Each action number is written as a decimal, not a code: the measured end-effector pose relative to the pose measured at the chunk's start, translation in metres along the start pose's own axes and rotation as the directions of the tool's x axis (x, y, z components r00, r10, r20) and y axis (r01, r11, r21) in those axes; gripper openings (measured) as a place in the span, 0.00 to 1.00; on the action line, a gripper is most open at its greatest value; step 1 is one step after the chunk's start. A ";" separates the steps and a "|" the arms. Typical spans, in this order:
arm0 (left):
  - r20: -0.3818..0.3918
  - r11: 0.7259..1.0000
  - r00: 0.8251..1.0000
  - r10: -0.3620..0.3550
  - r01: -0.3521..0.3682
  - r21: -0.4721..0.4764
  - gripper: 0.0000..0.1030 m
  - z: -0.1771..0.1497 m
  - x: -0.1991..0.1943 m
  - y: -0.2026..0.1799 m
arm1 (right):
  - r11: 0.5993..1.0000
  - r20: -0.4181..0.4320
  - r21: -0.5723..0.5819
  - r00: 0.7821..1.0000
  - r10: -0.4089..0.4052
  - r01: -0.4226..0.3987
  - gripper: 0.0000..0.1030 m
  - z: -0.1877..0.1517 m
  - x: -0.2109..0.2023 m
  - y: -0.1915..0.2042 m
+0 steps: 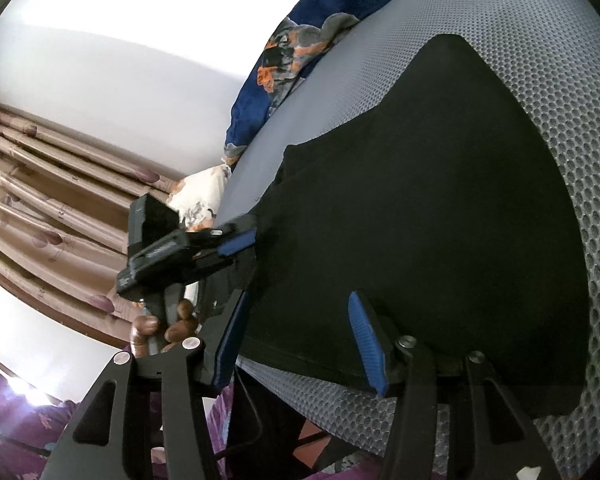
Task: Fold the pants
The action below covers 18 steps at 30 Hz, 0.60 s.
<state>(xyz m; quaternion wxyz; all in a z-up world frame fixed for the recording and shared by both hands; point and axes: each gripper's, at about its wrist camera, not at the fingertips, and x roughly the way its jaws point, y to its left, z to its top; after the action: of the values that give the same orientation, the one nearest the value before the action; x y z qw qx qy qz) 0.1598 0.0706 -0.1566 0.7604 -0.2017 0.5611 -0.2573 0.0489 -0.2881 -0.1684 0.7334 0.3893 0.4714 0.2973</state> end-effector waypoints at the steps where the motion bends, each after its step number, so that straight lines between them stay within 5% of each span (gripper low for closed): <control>1: 0.004 1.000 1.000 -0.005 0.005 -0.010 0.54 0.000 -0.007 0.001 | 1.000 0.002 0.005 1.000 0.005 -0.005 0.48 0.001 -0.001 0.000; 7: -0.149 0.994 0.985 -0.086 0.073 -0.087 0.57 -0.039 -0.038 -0.001 | 1.000 0.005 0.011 1.000 0.008 -0.008 0.49 0.001 -0.001 -0.001; 10: -0.271 0.959 0.940 -0.205 0.138 -0.247 0.57 -0.074 -0.033 0.012 | 1.000 0.005 0.009 1.000 0.007 -0.007 0.49 0.002 -0.001 -0.001; 11: -0.276 0.927 0.922 -0.273 0.175 -0.331 0.57 -0.087 -0.029 0.020 | 1.000 0.006 0.010 1.000 0.007 -0.008 0.49 0.001 -0.002 -0.001; 14: -0.269 0.890 0.900 -0.342 0.219 -0.400 0.57 -0.098 -0.021 0.026 | 1.000 0.009 0.016 1.000 0.010 -0.010 0.49 0.001 -0.002 -0.002; 18: -0.239 0.852 0.890 -0.388 0.247 -0.462 0.57 -0.098 -0.005 0.030 | 1.000 0.010 0.022 1.000 0.007 -0.007 0.49 0.001 -0.002 -0.001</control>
<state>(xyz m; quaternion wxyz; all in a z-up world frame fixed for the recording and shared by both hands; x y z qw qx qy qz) 0.0701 0.0961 -0.1989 0.5426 -0.4064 0.6781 -0.2839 0.0494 -0.2911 -0.1683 0.7305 0.4004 0.4695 0.2926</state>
